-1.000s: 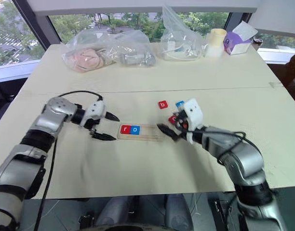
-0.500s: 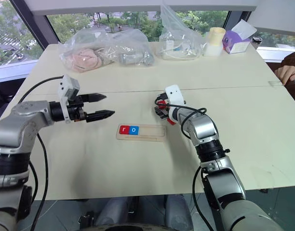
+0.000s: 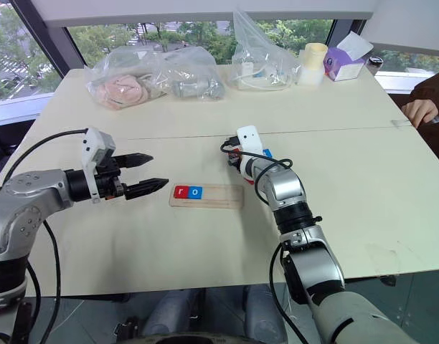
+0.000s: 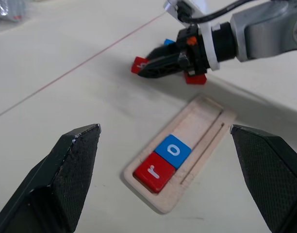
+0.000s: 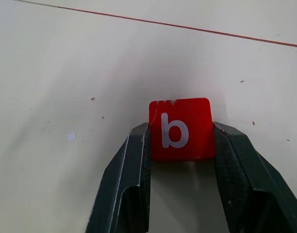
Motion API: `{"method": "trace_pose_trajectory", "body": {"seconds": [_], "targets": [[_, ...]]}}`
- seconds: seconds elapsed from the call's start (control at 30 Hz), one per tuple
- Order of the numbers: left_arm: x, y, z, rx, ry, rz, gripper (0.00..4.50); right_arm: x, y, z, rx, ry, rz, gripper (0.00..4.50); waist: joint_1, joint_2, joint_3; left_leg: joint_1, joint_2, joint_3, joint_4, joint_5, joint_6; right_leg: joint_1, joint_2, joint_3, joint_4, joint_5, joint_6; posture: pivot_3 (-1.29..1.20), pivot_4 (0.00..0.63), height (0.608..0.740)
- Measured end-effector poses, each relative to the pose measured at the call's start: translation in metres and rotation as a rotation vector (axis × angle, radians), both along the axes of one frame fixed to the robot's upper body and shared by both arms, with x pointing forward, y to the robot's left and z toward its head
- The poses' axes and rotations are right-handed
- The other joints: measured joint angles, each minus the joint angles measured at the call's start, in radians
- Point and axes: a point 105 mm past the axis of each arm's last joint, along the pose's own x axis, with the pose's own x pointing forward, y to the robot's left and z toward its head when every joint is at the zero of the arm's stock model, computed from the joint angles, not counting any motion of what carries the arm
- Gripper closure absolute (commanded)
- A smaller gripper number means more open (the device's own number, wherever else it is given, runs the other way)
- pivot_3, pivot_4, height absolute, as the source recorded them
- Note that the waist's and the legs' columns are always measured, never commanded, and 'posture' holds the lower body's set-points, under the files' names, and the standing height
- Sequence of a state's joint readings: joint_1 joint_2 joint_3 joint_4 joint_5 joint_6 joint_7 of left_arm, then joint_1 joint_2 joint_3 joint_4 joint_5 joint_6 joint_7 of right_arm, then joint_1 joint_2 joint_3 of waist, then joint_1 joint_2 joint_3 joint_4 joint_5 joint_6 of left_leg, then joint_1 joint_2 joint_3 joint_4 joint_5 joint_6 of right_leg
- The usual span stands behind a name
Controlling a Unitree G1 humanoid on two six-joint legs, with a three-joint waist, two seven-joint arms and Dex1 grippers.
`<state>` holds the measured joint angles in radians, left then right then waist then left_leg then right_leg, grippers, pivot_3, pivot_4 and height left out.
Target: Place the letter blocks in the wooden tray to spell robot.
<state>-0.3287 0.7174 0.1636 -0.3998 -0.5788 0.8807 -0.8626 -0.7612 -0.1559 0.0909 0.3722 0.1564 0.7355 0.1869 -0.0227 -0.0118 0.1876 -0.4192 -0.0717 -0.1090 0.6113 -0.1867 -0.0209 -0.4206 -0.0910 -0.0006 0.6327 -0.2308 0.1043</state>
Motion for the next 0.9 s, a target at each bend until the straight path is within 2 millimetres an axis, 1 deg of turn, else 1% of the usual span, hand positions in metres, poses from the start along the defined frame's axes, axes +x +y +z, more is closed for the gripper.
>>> {"method": "trace_pose_trajectory", "body": {"seconds": [0.03,0.13,0.2,0.23,0.27,0.3,0.33,0.43,0.47,0.53,0.6,0.73,0.83,0.9], "targets": [[0.0,-0.001,-0.001,0.002,0.001,-0.005,0.0,0.0,-0.002,0.001,-0.006,-0.008,-0.006,3.33,0.001,0.0,0.0,0.0,0.0,0.0,0.0,0.0,0.0,0.0,0.0,0.0,0.0,0.0,0.0,0.0,0.15,0.74],[-0.004,-0.011,-0.007,0.014,0.016,-0.051,0.0,-0.004,-0.014,0.033,0.007,-0.111,-0.041,3.33,0.008,0.002,0.001,-0.004,0.0,0.0,0.001,0.0,0.0,-0.004,0.0,0.0,0.0,0.0,0.0,0.0,0.15,0.74],[-0.007,-0.019,-0.01,0.021,0.024,-0.091,0.0,-0.017,-0.025,0.065,0.025,-0.189,-0.071,3.33,0.01,0.002,0.001,-0.006,0.0,0.0,0.0,0.0,0.0,-0.005,0.0,0.0,0.0,0.001,0.002,0.0,0.15,0.74],[-0.009,-0.021,-0.011,0.023,0.026,-0.104,0.0,-0.022,-0.03,0.073,0.03,-0.209,-0.084,3.33,0.01,0.002,0.001,-0.006,0.0,0.0,0.0,0.0,0.0,-0.005,0.0,0.0,0.0,0.001,0.002,0.0,0.15,0.74],[-0.011,-0.026,-0.012,0.029,0.026,-0.129,0.0,-0.031,-0.038,0.08,0.043,-0.219,-0.114,3.33,0.01,0.002,0.001,-0.006,0.0,0.0,0.0,0.0,0.0,-0.005,-0.001,0.0,-0.001,0.001,0.002,0.0,0.15,0.74],[-0.014,-0.031,-0.013,0.034,0.027,-0.157,0.0,-0.043,-0.048,0.081,0.055,-0.208,-0.162,3.33,0.012,0.002,0.001,-0.006,0.0,-0.001,-0.001,0.0,0.0,-0.005,-0.001,0.0,-0.001,0.0,0.0,0.0,0.15,0.74],[-0.017,-0.035,-0.015,0.039,0.031,-0.183,0.0,-0.054,-0.057,0.077,0.067,-0.183,-0.208,3.33,0.012,0.002,0.001,-0.006,0.0,-0.001,-0.001,0.0,0.0,-0.005,-0.001,0.0,-0.001,0.0,0.0,0.0,0.15,0.74],[-0.022,-0.047,-0.017,0.048,0.038,-0.254,0.0,-0.09,-0.079,0.053,0.107,-0.049,-0.363,3.33,0.012,0.003,0.001,-0.006,0.0,-0.001,-0.001,0.0,0.0,-0.006,-0.001,0.0,-0.001,0.0,-0.001,0.0,0.15,0.74],[-0.022,-0.051,-0.017,0.049,0.037,-0.27,0.0,-0.102,-0.082,0.046,0.123,-0.004,-0.4,3.33,0.01,0.003,0.001,-0.006,0.0,0.0,0.0,0.0,0.0,-0.006,-0.001,0.0,-0.001,0.0,-0.001,0.0,0.15,0.74],[-0.021,-0.057,-0.015,0.04,0.022,-0.298,0.0,-0.118,-0.086,0.038,0.166,0.038,-0.447,3.33,0.006,0.004,0.0,-0.005,0.0,0.0,0.0,0.0,0.0,-0.005,0.0,0.0,-0.002,0.0,-0.002,0.0,0.15,0.74],[-0.018,-0.059,-0.013,0.039,0.012,-0.311,0.0,-0.129,-0.085,0.028,0.19,0.074,-0.468,3.33,0.006,0.005,0.0,-0.005,0.001,0.0,-0.001,0.0,0.0,-0.006,0.0,0.0,-0.002,0.0,-0.003,0.0,0.15,0.74],[-0.016,-0.057,-0.02,0.032,0.06,-0.336,0.0,-0.138,-0.087,0.017,0.206,0.107,-0.509,3.33,0.005,0.005,0.001,-0.006,0.001,0.0,-0.001,0.0,0.0,-0.006,-0.001,0.0,-0.002,0.0,-0.003,0.0,0.15,0.74],[-0.009,-0.043,-0.026,0.076,0.076,-0.32,0.0,-0.142,-0.083,0.01,0.224,0.136,-0.523,3.33,0.005,0.006,0.001,-0.006,0.001,0.0,-0.001,0.0,0.0,-0.006,-0.001,0.0,-0.002,-0.001,-0.004,0.0,0.15,0.74],[-0.003,-0.037,-0.027,0.086,0.075,-0.306,0.0,-0.143,-0.081,0.008,0.227,0.145,-0.525,3.33,0.006,0.006,0.001,-0.006,0.001,0.0,-0.001,0.0,-0.001,-0.006,-0.001,0.0,-0.003,-0.001,-0.004,0.0,0.15,0.74]]}}
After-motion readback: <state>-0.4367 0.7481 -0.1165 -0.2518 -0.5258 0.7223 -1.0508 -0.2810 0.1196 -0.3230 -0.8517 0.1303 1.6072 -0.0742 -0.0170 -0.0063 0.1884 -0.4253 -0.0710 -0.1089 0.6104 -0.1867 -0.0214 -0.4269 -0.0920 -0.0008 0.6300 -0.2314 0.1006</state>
